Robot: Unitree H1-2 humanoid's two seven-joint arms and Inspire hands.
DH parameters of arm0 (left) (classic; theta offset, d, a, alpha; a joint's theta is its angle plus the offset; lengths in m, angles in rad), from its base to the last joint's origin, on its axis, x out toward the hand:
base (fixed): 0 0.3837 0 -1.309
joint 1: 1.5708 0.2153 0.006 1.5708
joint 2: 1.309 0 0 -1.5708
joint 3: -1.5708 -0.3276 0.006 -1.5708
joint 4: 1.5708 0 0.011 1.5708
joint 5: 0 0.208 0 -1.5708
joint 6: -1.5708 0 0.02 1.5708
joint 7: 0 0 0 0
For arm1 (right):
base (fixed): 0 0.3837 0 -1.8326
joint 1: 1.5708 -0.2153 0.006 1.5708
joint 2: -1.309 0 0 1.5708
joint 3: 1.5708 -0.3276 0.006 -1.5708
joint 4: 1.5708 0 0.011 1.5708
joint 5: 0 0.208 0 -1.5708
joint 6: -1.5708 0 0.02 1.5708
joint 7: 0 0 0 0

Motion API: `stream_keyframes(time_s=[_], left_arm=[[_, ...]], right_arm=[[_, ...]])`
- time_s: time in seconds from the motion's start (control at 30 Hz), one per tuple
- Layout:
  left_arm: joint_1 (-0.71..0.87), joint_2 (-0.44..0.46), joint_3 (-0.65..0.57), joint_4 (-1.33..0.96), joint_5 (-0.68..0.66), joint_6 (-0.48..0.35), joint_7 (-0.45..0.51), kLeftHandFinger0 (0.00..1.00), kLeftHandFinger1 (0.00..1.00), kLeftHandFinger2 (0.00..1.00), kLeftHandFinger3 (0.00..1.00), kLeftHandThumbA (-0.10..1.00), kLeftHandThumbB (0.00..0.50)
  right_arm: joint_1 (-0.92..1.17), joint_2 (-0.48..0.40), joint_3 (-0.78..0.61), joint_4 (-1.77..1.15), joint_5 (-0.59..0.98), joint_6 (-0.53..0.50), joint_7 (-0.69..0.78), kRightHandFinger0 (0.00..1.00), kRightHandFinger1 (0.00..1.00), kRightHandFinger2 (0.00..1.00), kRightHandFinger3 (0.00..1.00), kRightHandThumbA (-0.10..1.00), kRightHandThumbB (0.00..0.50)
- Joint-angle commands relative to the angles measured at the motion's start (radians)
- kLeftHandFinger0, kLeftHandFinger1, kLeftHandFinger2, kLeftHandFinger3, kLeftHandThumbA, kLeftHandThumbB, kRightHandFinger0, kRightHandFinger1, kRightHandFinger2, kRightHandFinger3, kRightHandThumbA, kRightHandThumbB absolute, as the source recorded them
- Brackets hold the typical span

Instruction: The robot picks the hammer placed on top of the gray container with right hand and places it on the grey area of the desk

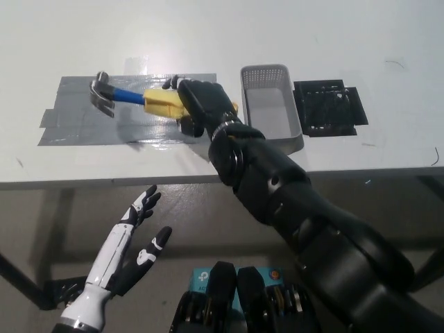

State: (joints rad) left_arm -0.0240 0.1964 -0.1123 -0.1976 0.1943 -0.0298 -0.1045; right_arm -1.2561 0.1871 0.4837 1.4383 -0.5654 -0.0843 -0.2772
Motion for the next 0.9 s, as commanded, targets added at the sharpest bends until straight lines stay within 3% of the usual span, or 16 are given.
stream_keyframes(time_s=[0.0, 0.03, 0.1, 0.2, 0.27, 0.3, 0.37, 0.4, 0.43, 0.47, 0.5, 0.53, 0.57, 0.6, 0.8, 0.87], left_arm=[[-0.016, 0.015, -0.009, -0.029, 0.011, -0.018, -0.019, 1.00, 1.00, 0.99, 1.00, 0.83, 0.089], [-0.017, 0.014, -0.009, -0.031, 0.010, -0.015, -0.019, 1.00, 1.00, 0.99, 1.00, 0.83, 0.087], [-0.019, 0.014, -0.009, -0.030, 0.009, -0.015, -0.019, 1.00, 1.00, 0.99, 1.00, 0.82, 0.084], [-0.022, 0.015, -0.011, -0.024, 0.015, -0.022, -0.016, 1.00, 1.00, 0.99, 1.00, 0.82, 0.083], [-0.022, 0.015, -0.011, -0.027, 0.017, -0.014, -0.017, 1.00, 1.00, 0.99, 1.00, 0.82, 0.088], [-0.022, 0.015, -0.011, -0.031, 0.018, -0.008, -0.019, 1.00, 1.00, 0.99, 1.00, 0.82, 0.088], [-0.021, 0.016, -0.014, -0.035, 0.021, -0.005, -0.022, 1.00, 1.00, 0.99, 1.00, 0.82, 0.085], [-0.024, 0.017, -0.015, -0.034, 0.021, -0.004, -0.023, 1.00, 1.00, 0.99, 1.00, 0.82, 0.084], [-0.025, 0.018, -0.015, -0.035, 0.022, -0.004, -0.023, 1.00, 1.00, 0.99, 1.00, 0.82, 0.084], [-0.026, 0.018, -0.015, -0.033, 0.022, -0.008, -0.021, 1.00, 1.00, 0.99, 1.00, 0.82, 0.083], [-0.027, 0.017, -0.015, -0.027, 0.022, -0.014, -0.018, 1.00, 1.00, 0.99, 1.00, 0.82, 0.083], [-0.026, 0.018, -0.015, -0.028, 0.021, -0.014, -0.019, 1.00, 1.00, 0.99, 1.00, 0.82, 0.083], [-0.026, 0.018, -0.016, -0.030, 0.020, -0.012, -0.020, 1.00, 1.00, 0.99, 1.00, 0.82, 0.083], [-0.028, 0.017, -0.016, -0.030, 0.017, -0.010, -0.022, 1.00, 1.00, 0.99, 1.00, 0.82, 0.083], [-0.034, 0.021, -0.018, -0.034, 0.018, 0.001, -0.027, 1.00, 1.00, 0.99, 1.00, 0.81, 0.086], [-0.034, 0.021, -0.018, -0.033, 0.016, -0.001, -0.026, 1.00, 1.00, 0.99, 1.00, 0.81, 0.084]], right_arm=[[-0.029, 0.001, 0.014, -0.018, -0.010, 0.002, -0.043, 0.00, 0.43, 0.84, 0.74, -0.10, 0.126], [-0.020, 0.000, 0.014, -0.018, -0.007, -0.006, -0.043, 0.00, 0.43, 0.84, 0.69, -0.10, 0.128], [-0.017, -0.001, 0.016, -0.019, -0.007, -0.005, -0.042, 0.00, 0.45, 0.87, 0.73, -0.10, 0.125], [-0.007, -0.004, 0.026, -0.019, -0.014, 0.000, -0.043, 0.00, 0.40, 0.77, 0.69, -0.10, 0.127], [-0.007, -0.006, 0.026, -0.018, -0.012, -0.003, -0.037, 0.00, 0.34, 0.68, 0.57, -0.10, 0.128], [-0.009, -0.008, 0.026, -0.017, -0.010, 0.004, -0.021, 0.01, 0.34, 0.68, 0.63, -0.10, 0.113], [-0.012, -0.010, 0.028, -0.016, -0.010, 0.020, 0.005, 0.00, 0.30, 0.60, 0.59, -0.06, 0.111], [-0.014, -0.012, 0.030, -0.015, -0.011, 0.026, 0.015, 0.00, 0.25, 0.49, 0.50, 0.03, 0.124], [-0.014, -0.015, 0.030, -0.015, -0.010, 0.023, 0.015, 0.00, 0.21, 0.45, 0.38, 0.05, 0.136], [-0.016, -0.016, 0.027, -0.015, -0.007, 0.029, 0.023, 0.03, 0.25, 0.47, 0.46, 0.12, 0.147], [-0.021, -0.019, 0.020, -0.013, 0.004, 0.041, 0.062, 0.36, 0.59, 0.76, 0.75, 0.25, 0.163], [-0.025, -0.019, 0.014, -0.012, 0.011, 0.053, 0.093, 0.54, 0.74, 0.91, 0.90, 0.34, 0.181], [-0.029, -0.021, 0.010, -0.011, 0.017, 0.060, 0.122, 0.79, 0.98, 1.00, 1.00, 0.47, 0.210], [-0.035, -0.025, 0.007, -0.011, 0.022, 0.062, 0.152, 0.98, 1.00, 1.00, 1.00, 0.55, 0.250], [-0.047, -0.037, -0.030, -0.021, 0.052, 0.045, 0.200, 1.00, 1.00, 1.00, 1.00, 0.71, 0.441], [-0.050, -0.038, -0.035, -0.022, 0.053, 0.042, 0.206, 1.00, 1.00, 1.00, 1.00, 0.73, 0.482]])
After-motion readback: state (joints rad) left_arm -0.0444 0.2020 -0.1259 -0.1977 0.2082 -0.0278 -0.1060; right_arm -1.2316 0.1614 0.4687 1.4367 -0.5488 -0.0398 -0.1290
